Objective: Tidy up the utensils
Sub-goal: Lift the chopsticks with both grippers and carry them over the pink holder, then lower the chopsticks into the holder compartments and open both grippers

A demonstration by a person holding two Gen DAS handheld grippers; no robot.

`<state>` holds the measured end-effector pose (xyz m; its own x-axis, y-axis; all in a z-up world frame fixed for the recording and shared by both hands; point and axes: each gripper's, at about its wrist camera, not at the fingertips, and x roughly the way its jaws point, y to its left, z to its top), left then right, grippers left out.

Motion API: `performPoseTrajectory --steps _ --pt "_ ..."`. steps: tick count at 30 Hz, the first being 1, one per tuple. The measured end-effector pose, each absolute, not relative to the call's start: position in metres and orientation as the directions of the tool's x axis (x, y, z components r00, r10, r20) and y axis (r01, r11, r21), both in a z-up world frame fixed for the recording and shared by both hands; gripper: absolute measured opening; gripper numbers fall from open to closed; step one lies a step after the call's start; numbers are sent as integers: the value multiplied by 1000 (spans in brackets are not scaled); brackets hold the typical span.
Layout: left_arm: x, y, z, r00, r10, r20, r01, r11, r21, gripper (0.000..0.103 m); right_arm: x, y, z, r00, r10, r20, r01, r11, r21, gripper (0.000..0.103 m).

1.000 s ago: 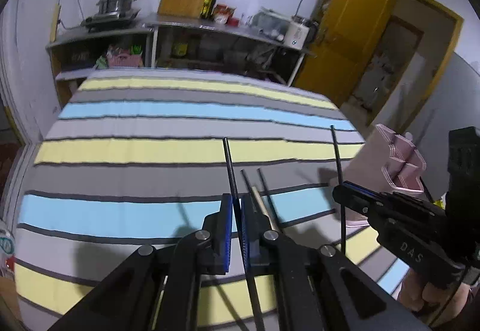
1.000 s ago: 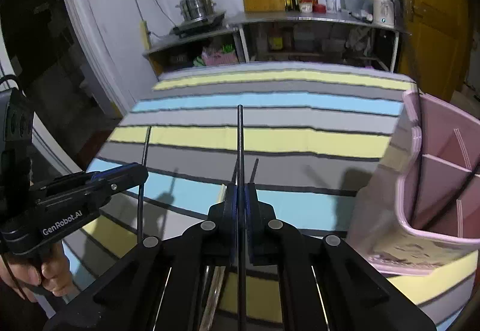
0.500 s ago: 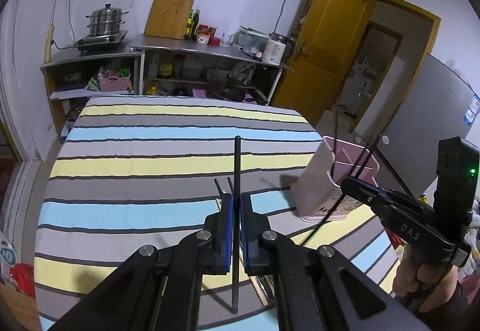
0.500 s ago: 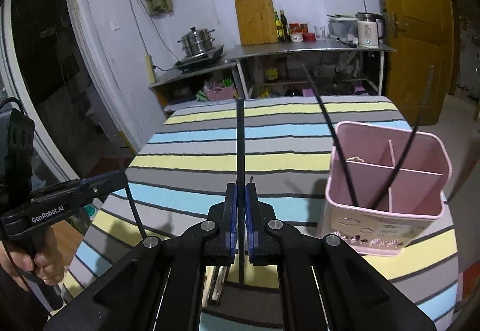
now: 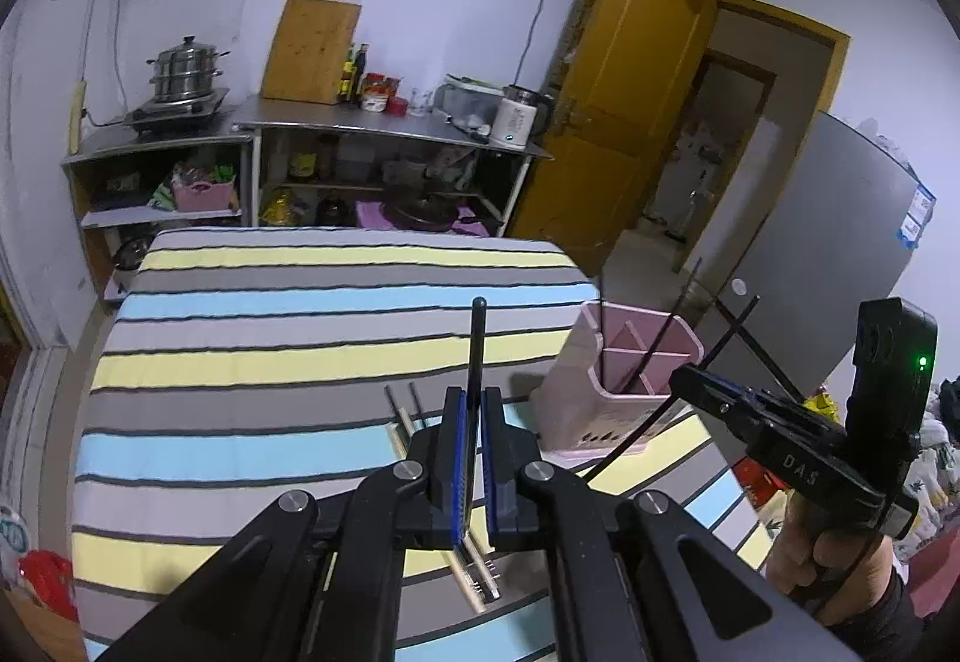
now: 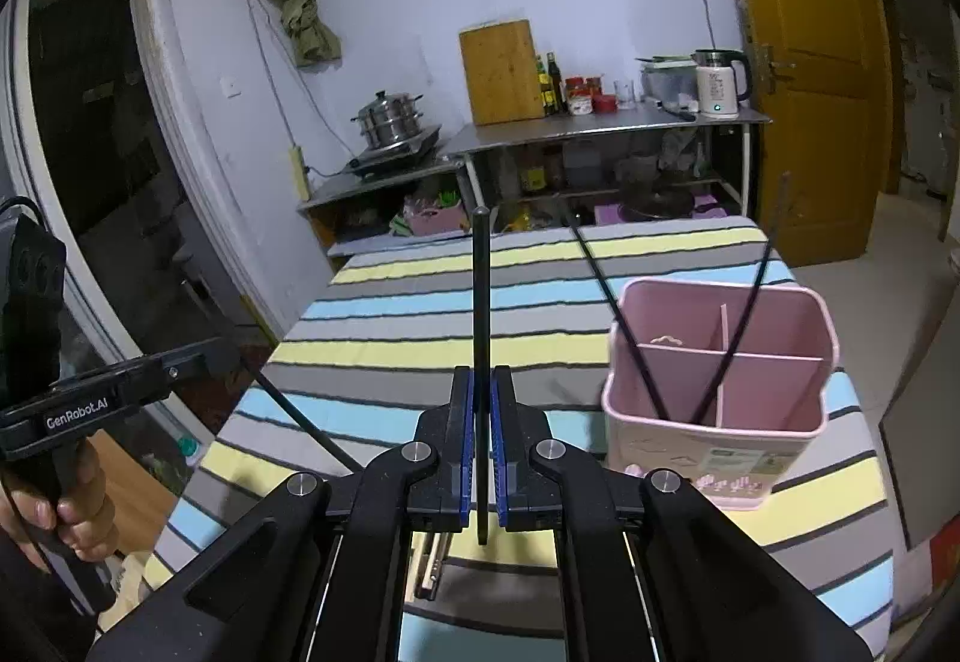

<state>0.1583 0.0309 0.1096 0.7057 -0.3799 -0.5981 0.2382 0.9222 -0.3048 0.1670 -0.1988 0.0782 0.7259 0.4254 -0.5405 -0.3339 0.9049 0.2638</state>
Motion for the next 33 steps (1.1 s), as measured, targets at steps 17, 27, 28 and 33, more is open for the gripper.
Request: performPoseTrajectory --steps 17,27,28,33 --pt "204 -53 141 652 -499 -571 379 867 -325 4 161 -272 111 807 332 -489 -212 935 285 5" --pt "226 -85 190 688 -537 -488 436 844 -313 4 172 -294 157 873 278 -401 -182 948 261 5" --pt "230 -88 191 691 -536 -485 438 844 -308 4 174 -296 158 876 273 -397 -178 949 260 5" --pt "248 -102 181 689 -520 -505 437 854 -284 4 189 -301 149 875 263 -406 -159 949 273 5"
